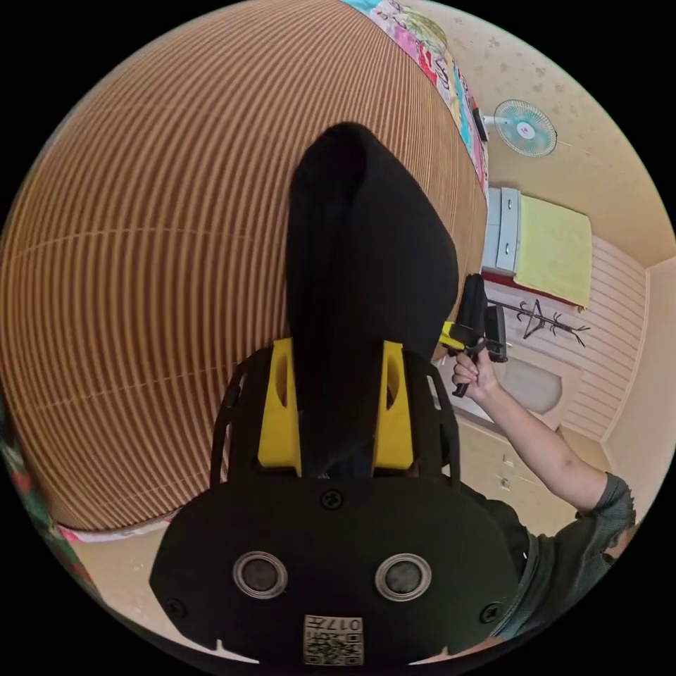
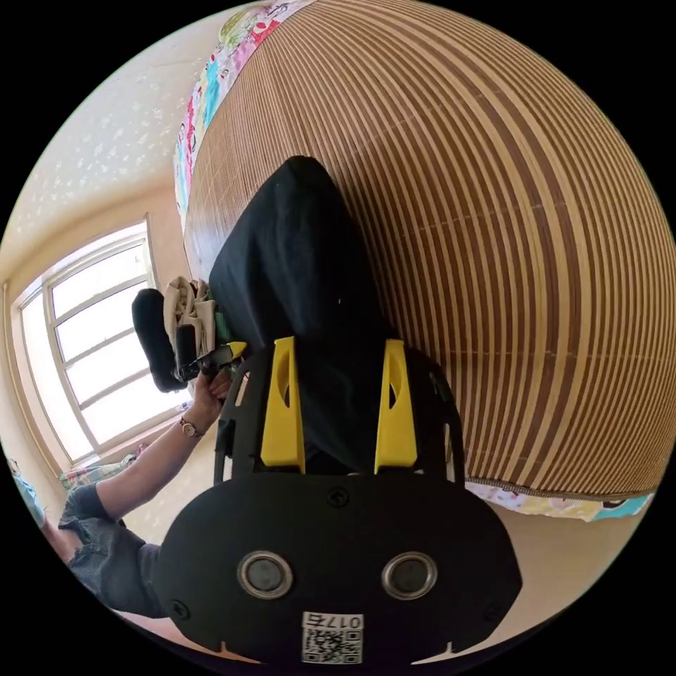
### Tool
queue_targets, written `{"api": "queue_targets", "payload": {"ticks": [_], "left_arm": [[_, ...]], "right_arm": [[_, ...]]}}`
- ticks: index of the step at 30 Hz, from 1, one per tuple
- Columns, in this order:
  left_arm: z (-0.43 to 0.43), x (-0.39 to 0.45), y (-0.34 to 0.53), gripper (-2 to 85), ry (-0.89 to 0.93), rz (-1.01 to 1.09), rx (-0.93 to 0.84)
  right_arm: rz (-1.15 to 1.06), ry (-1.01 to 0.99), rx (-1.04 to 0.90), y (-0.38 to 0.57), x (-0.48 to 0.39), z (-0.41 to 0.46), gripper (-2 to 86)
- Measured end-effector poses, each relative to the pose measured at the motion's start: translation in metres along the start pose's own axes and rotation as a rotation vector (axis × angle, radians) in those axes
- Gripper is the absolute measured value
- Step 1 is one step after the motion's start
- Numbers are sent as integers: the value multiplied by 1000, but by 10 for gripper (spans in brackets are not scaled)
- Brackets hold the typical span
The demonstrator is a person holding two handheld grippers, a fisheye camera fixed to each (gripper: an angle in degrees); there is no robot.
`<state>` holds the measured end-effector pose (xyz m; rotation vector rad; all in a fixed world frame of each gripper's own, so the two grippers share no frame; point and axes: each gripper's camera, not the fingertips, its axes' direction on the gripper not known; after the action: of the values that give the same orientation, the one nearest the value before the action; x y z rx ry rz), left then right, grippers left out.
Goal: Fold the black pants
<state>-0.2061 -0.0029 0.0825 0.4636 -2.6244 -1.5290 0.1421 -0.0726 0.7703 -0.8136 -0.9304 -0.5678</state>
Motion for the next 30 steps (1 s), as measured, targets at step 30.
{"api": "queue_targets", "payload": {"ticks": [30], "left_arm": [[-549,126,351,122,-301,-105,771]], "right_arm": [[-547,-189,-174,81,-510,170,34]]}}
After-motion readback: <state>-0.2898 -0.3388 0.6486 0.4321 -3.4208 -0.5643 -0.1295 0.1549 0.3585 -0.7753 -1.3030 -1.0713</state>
